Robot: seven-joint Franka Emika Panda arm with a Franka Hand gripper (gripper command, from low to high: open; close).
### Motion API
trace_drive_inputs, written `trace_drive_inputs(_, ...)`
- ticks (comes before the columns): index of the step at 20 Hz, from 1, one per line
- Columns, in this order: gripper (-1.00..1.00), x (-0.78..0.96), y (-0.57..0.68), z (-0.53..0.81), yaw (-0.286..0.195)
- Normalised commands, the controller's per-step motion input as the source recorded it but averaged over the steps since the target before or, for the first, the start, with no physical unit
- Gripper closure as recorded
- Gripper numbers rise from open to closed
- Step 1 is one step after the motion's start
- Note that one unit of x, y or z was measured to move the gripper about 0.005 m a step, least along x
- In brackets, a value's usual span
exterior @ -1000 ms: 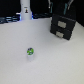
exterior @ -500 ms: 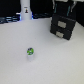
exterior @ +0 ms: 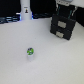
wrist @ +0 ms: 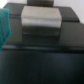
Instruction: Open the kcup holder, insert the kcup into the holder, and close the kcup holder
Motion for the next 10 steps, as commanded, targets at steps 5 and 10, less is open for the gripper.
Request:
trace_drive_inputs(5,-1.0,-0.32,0.19,-0.44,-0.143)
trace_drive_inputs(10,-1.0,-0.38,0.05,-0.48,-0.044)
